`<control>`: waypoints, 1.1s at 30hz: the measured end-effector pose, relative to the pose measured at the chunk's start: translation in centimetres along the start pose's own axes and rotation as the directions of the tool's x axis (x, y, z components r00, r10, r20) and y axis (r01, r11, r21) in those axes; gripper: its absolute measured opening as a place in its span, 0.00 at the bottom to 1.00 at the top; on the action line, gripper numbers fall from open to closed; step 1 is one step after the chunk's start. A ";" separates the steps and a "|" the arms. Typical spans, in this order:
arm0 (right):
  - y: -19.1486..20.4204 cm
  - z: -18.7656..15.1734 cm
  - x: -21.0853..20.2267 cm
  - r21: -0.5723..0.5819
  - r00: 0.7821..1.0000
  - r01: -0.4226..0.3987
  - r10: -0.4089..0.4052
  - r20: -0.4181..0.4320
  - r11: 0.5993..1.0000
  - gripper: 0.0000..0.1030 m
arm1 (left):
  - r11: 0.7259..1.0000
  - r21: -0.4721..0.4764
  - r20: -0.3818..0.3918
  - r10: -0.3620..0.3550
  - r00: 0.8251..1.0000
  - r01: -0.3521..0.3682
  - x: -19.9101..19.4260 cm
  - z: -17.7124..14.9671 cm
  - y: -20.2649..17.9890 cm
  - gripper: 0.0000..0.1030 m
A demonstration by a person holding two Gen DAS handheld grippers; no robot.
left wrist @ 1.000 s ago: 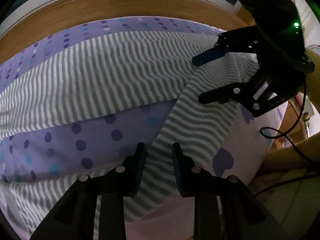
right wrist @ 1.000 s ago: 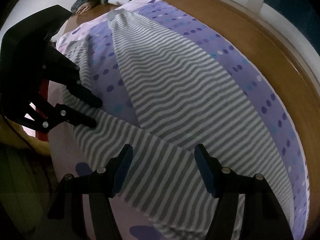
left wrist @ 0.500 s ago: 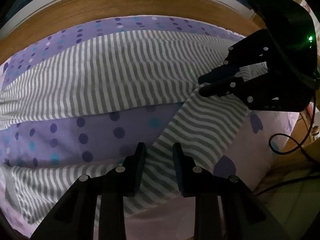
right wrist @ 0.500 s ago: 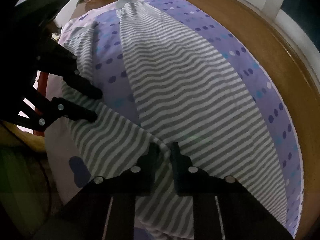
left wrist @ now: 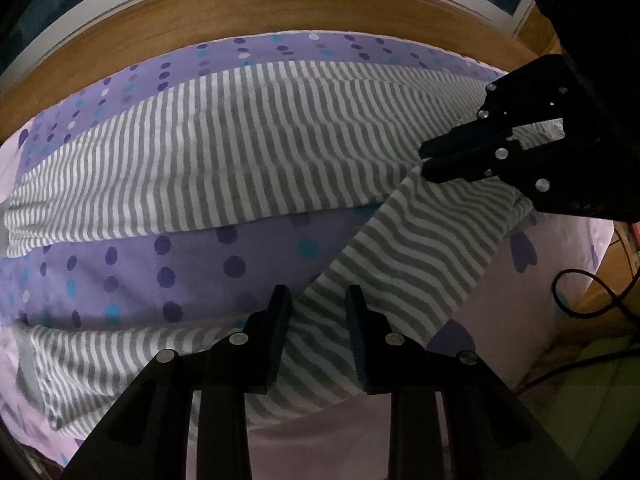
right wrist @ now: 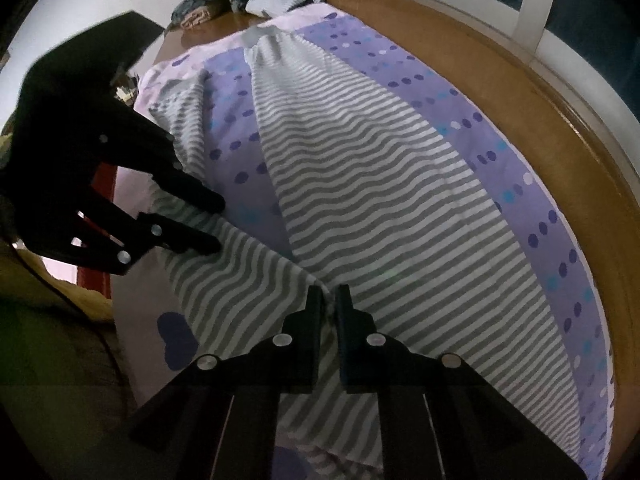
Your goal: Fold clothes
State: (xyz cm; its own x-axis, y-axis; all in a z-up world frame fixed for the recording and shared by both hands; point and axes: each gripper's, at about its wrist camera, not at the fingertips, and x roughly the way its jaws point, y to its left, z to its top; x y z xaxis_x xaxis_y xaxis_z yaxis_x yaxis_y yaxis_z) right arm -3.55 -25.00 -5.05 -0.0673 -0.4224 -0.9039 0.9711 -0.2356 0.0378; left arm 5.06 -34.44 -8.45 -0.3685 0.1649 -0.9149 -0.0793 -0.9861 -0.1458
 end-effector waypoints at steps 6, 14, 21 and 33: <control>-0.7 -0.3 -0.8 0.023 0.999 -0.029 0.029 0.031 0.999 0.06 | 0.999 0.001 0.071 -0.051 0.996 0.051 1.3 0.3 -1.0 0.25; -1.5 -0.8 -1.9 0.047 0.997 -0.039 0.036 0.070 0.998 0.42 | 0.995 -0.020 0.157 -0.096 0.983 0.101 -1.2 -0.4 -1.4 0.04; 0.3 -0.3 -2.6 -0.070 0.991 -0.072 0.079 0.106 0.995 0.54 | 0.995 0.026 0.188 -0.096 0.977 0.093 -3.6 -0.7 -1.4 0.04; -0.1 2.2 -3.9 -0.029 0.970 -0.038 0.044 0.240 0.999 0.02 | 0.998 0.054 0.307 0.010 0.952 -0.028 -6.3 5.2 1.1 0.04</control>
State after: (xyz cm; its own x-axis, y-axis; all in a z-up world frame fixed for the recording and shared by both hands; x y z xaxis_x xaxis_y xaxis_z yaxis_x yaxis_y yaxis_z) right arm -3.92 -25.28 -0.63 -0.0778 -0.6303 -0.7725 0.9791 -0.1942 0.0599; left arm 2.49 -36.43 -0.86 -0.6357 0.1531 -0.7566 -0.1192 -0.9879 -0.0997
